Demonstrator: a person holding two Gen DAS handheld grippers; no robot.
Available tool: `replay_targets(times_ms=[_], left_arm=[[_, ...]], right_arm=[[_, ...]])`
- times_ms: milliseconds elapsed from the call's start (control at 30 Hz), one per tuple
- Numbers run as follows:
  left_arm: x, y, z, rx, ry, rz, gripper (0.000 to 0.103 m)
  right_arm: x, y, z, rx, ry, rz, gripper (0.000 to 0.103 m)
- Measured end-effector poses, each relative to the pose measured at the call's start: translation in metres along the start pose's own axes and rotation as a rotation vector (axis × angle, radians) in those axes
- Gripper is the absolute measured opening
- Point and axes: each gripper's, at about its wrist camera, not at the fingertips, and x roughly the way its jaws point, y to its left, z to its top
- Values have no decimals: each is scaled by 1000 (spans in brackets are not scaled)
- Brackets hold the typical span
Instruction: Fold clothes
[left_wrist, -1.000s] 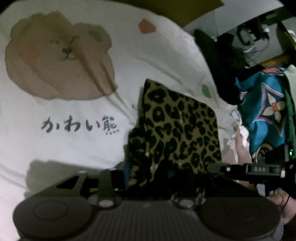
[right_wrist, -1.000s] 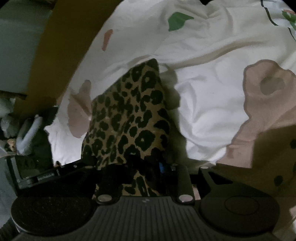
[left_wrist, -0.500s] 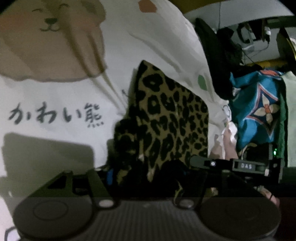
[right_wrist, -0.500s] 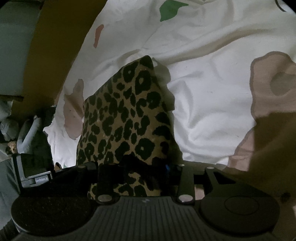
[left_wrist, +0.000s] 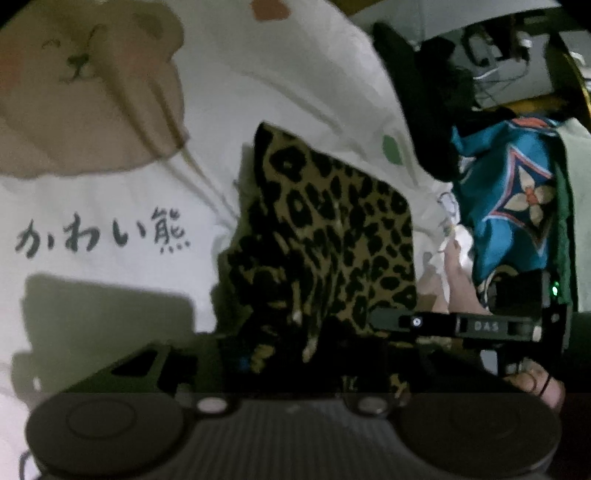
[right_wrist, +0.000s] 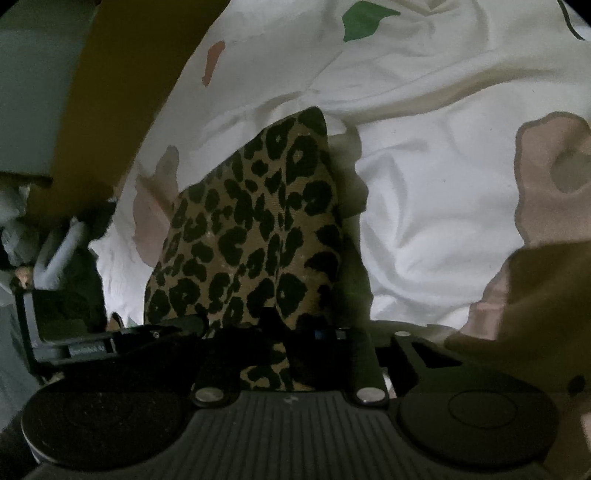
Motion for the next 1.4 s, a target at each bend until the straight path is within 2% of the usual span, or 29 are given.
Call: replay_targets(times_ms=[33, 167, 433, 567, 667, 767, 900, 1133, 1400], left_arm=[[1, 0, 0, -3, 5, 3, 51], [4, 1, 2, -13, 26, 14, 53], [13, -1, 5, 5, 27, 9, 53], [14, -11, 4, 48, 13, 49, 39], [8, -22, 0, 78, -5, 64, 32], [-1, -37, -6, 115, -32, 89, 30], [-16, -52, -18, 141, -86, 121, 29], [-47, -72, -34, 139, -156, 132, 28], [-87, -105, -33, 173, -222, 137, 28]], right_arm=[[0, 1, 1, -14, 6, -8, 30], [1, 1, 1, -37, 17, -14, 31], [8, 4, 1, -47, 19, -13, 34], [8, 12, -2, -98, 10, -22, 15], [4, 18, -4, -123, 0, -35, 12], [-3, 25, -8, -144, -14, -46, 11], [-17, 36, -14, -168, -45, -54, 10], [-42, 61, -20, -225, -82, -49, 9], [-74, 90, -18, -278, -137, -18, 9]])
